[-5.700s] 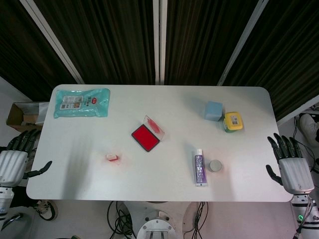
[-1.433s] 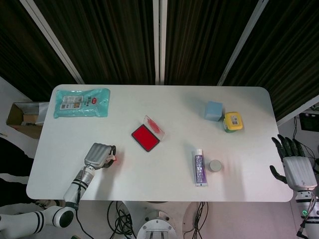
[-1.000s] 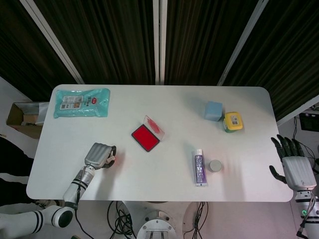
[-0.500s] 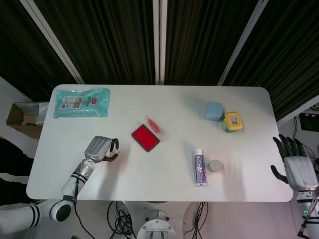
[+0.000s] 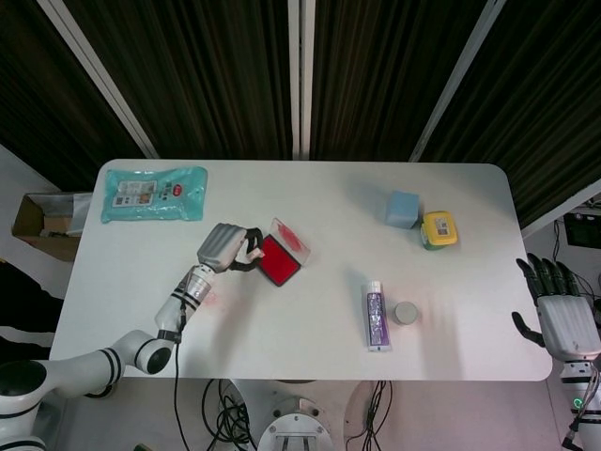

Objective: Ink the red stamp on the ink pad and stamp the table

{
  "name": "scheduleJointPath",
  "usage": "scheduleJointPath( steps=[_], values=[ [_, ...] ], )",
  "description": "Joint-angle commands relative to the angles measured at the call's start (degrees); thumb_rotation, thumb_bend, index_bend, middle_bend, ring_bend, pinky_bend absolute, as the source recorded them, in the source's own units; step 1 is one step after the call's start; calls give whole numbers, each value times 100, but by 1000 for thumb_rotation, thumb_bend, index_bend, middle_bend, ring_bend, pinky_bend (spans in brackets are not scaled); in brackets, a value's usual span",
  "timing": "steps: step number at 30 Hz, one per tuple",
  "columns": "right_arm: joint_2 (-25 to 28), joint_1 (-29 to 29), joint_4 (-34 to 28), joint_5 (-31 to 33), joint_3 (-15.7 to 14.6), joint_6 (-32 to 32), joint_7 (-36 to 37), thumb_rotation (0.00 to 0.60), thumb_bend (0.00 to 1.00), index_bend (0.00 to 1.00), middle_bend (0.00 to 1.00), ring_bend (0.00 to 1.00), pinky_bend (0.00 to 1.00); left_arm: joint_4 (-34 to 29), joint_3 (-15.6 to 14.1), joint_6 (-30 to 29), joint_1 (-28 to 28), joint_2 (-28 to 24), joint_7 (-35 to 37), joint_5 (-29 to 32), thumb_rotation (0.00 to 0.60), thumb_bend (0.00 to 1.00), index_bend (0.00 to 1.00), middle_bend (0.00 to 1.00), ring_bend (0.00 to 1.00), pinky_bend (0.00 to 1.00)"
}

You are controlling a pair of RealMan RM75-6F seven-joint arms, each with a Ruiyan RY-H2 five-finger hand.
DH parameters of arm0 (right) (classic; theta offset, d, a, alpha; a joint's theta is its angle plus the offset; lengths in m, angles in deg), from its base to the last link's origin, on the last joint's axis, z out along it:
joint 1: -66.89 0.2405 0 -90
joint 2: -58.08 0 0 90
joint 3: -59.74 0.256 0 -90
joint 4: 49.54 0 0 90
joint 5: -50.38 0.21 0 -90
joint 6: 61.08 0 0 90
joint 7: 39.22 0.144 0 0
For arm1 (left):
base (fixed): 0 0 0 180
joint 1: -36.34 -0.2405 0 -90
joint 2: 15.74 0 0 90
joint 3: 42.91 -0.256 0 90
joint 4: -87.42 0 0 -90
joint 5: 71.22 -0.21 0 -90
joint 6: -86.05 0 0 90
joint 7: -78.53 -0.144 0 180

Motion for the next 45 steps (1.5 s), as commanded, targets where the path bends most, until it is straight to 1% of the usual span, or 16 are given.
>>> scheduleJointPath(
  steps=[1,5,12,18,32,36,39,43,45],
  values=[
    [12,-5,-11,5,0,3,-9,600,237,0,0,0,0,587,99,376,364,467,291,101,600,338,555,668,1000,1000],
    [11,-2,23,50,0,-41,15,600,237,0,0,0,0,999,77,604,562,731,392,146,600,339,555,669,1000,1000],
    [27,4,75,103,12,-80,37,600,237,0,0,0,0,1637,50,719,841,1073,505,89,600,339,556,669,1000,1000],
    [22,19,122,225,35,-172,49,600,237,0,0,0,0,2067,-74,840,910,1299,639,69,600,339,557,671,1000,1000],
    [-93,74,247,283,-19,-383,76,600,237,0,0,0,0,2838,-187,1091,1070,1685,1080,18,600,339,560,672,1000,1000],
    [-92,69,275,271,-13,-358,119,600,237,0,0,0,0,2906,-175,1052,1089,1700,1166,-2,600,339,562,672,1000,1000],
    [-80,64,286,277,-8,-352,148,600,236,0,0,0,0,2827,-119,983,1108,1622,1238,-5,600,339,561,673,1000,1000],
    [-78,80,269,274,-10,-381,162,600,237,0,0,0,0,2497,-58,948,1089,1383,1254,31,600,339,562,673,1000,1000],
    [-94,93,259,256,-6,-381,165,600,236,0,0,0,0,2206,-43,869,1025,1186,1186,50,600,339,562,673,1000,1000]
  ],
)
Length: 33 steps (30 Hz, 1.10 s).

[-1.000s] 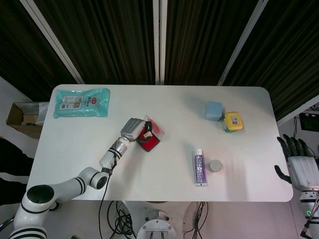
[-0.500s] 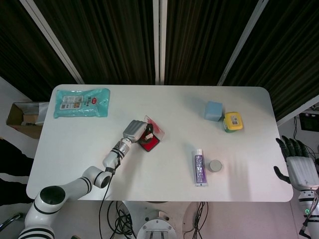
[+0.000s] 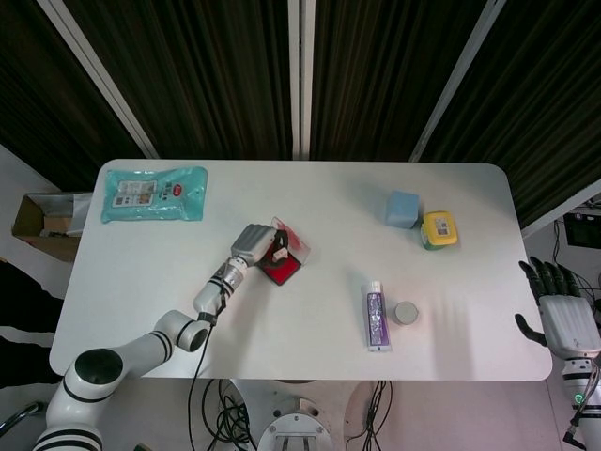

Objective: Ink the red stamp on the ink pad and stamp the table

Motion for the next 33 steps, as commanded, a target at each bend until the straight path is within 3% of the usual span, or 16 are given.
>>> scheduleJointPath(
  steps=[1,8,16,24,33],
  values=[
    [-18,13,-8,-25,4,5,5,600,237,0,0,0,0,-503,45,-137,-112,-352,-96,48,600,340,562,673,1000,1000],
    [-57,34,-54,-130,-10,50,-38,600,237,0,0,0,0,-2101,-73,-693,-740,-1384,-563,197,600,345,561,672,1000,1000],
    [-56,60,-114,-125,43,98,-82,600,237,0,0,0,0,-3101,-824,-1466,-1665,-2099,-974,-14,600,346,560,672,1000,1000],
    [-76,120,-237,-122,75,70,-218,600,237,0,0,0,0,-2706,-1250,-2300,-2328,-1863,-650,-439,600,345,555,671,1000,1000],
    [-50,84,-256,-92,51,100,-245,600,237,0,0,0,0,-2291,-1366,-2360,-2550,-1712,-379,-588,600,345,551,666,1000,1000]
  ],
)
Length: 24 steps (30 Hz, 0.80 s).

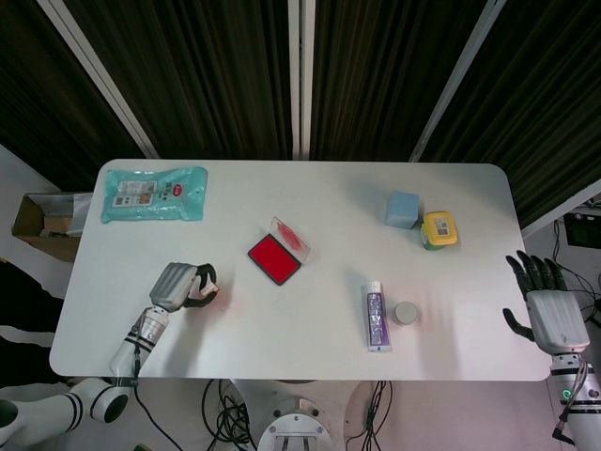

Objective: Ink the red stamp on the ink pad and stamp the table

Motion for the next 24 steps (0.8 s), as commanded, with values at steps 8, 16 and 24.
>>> scheduleJointPath(
  steps=[8,16,24],
  values=[
    [44,-37,-12,-9,-6,70,-1,600,237,0,0,0,0,460,-24,158,-101,266,239,-43,600,345,543,657,1000,1000],
    [8,-17,6,1,-16,20,-13,600,237,0,0,0,0,699,-39,191,-144,350,408,-147,600,340,512,631,1000,1000],
    [37,-18,-23,56,-18,-14,-51,600,237,0,0,0,0,889,-93,183,-157,399,568,-319,600,326,469,597,1000,1000]
  ],
)
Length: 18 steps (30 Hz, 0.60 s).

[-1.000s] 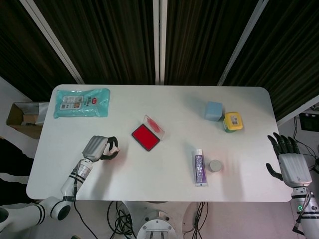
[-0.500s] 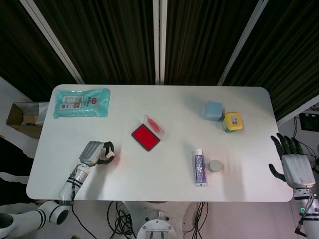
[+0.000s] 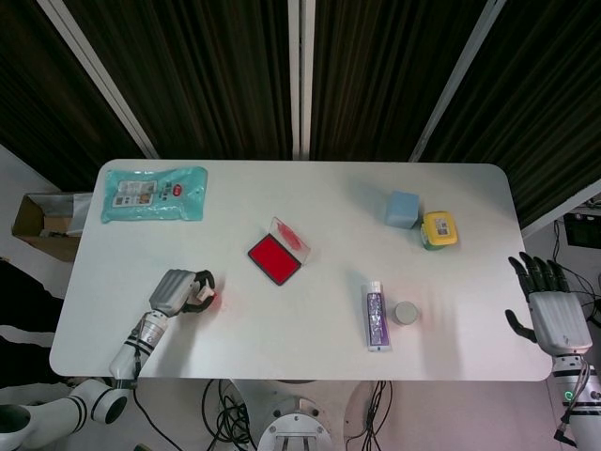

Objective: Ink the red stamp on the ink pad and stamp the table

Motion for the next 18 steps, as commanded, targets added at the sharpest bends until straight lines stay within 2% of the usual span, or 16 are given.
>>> scheduleJointPath(
  steps=[1,6,13,18],
  values=[
    [13,-4,-13,18,-1,-8,-8,600,237,0,0,0,0,43,-7,-46,-7,24,33,-61,600,324,462,594,1000,1000],
    [21,-8,-27,26,-4,-9,-13,600,237,0,0,0,0,102,-17,-158,-10,42,20,-188,600,320,431,571,1000,1000],
    [32,-5,-29,66,-6,-45,-23,600,237,0,0,0,0,73,-23,-141,-11,10,-15,-231,600,313,312,508,1000,1000],
    [38,-1,-29,100,-3,-69,-29,600,236,0,0,0,0,30,-40,-145,-9,-22,-56,-281,600,312,293,488,1000,1000]
  ],
)
